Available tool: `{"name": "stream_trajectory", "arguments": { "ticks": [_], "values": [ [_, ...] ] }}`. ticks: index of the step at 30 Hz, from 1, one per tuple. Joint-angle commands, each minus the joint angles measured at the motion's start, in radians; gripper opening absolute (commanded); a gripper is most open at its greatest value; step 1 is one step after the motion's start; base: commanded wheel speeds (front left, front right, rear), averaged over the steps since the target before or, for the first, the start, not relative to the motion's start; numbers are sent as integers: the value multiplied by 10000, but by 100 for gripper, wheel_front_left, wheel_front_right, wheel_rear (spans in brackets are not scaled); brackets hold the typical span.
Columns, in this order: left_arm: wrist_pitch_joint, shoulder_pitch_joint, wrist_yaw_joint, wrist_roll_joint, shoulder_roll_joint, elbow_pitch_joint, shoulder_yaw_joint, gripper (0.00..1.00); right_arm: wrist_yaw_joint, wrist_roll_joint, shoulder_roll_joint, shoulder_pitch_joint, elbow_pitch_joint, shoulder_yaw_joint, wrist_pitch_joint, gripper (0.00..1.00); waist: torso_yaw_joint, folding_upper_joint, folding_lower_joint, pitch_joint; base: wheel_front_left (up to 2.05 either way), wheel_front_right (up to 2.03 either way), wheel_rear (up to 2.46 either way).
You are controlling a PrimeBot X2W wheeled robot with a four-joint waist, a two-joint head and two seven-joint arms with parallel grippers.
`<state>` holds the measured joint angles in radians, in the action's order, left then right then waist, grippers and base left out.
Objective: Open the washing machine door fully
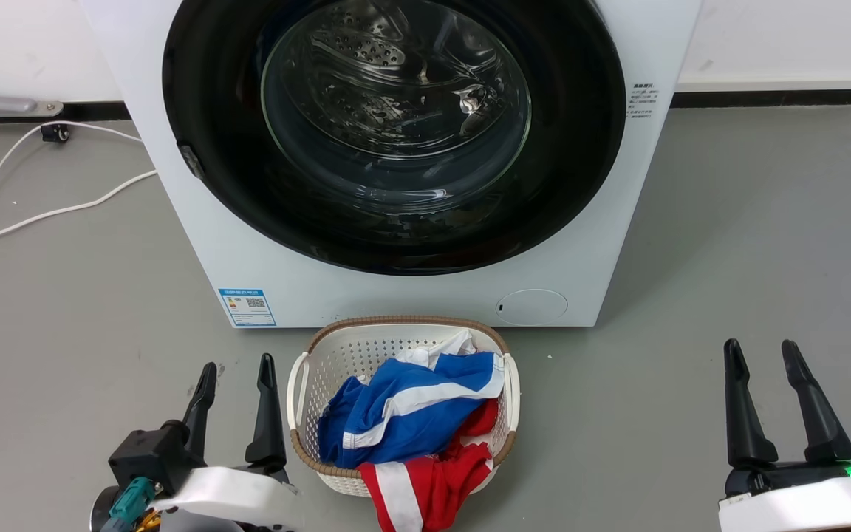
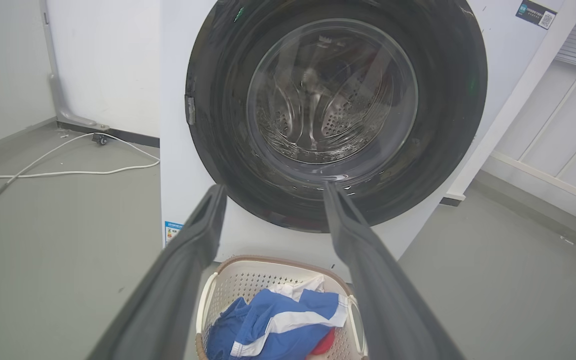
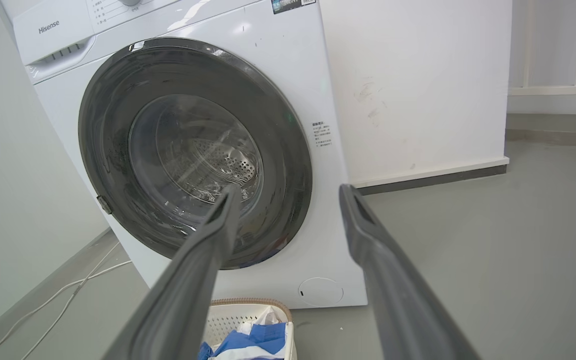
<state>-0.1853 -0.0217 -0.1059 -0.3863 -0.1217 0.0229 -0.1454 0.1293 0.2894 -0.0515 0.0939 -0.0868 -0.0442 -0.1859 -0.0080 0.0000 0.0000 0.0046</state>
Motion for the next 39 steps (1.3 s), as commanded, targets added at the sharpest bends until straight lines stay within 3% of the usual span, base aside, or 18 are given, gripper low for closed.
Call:
{"name": "stream_trajectory", "arguments": {
  "ticks": [1, 39],
  "values": [
    [-85, -35, 27, 255, -15, -110, 33, 100, 20, -210, 3, 53, -149, 2, -97, 100, -3, 0, 0, 0, 0, 0, 0],
    [-810, -493, 578, 2834, 684, 277, 645, 100, 23, -1993, 23, 672, -426, -121, -797, 100, -40, 0, 0, 40, 0, 0, 0]
  ]
}}
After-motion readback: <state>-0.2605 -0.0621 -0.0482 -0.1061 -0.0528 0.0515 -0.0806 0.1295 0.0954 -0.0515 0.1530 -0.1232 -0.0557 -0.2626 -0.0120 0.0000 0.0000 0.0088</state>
